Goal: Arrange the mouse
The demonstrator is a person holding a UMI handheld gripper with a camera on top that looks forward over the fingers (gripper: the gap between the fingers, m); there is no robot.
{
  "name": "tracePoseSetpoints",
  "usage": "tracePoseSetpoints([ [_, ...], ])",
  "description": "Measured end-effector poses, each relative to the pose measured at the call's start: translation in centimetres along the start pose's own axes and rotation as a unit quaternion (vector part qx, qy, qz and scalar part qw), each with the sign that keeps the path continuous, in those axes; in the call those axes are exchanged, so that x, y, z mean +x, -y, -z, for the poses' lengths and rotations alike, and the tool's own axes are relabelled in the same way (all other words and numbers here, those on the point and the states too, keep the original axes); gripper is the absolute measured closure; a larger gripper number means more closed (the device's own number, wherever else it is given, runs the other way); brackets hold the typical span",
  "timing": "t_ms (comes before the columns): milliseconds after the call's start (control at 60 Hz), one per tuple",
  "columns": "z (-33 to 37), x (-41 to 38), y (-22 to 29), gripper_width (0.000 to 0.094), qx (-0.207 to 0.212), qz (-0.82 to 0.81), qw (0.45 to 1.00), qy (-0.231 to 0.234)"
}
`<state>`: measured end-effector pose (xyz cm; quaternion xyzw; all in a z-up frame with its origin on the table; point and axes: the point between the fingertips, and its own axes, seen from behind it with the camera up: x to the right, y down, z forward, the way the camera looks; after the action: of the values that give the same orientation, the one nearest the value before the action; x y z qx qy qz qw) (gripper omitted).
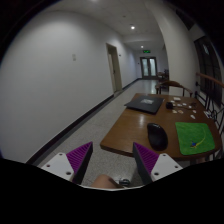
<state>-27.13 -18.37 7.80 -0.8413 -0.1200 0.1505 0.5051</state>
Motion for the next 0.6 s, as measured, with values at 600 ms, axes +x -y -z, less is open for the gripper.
tracePoseSetpoints([
  [600, -10.4, 19.5, -0.6, 0.0119, -0.029, -0.012, 0.993, -0.118],
])
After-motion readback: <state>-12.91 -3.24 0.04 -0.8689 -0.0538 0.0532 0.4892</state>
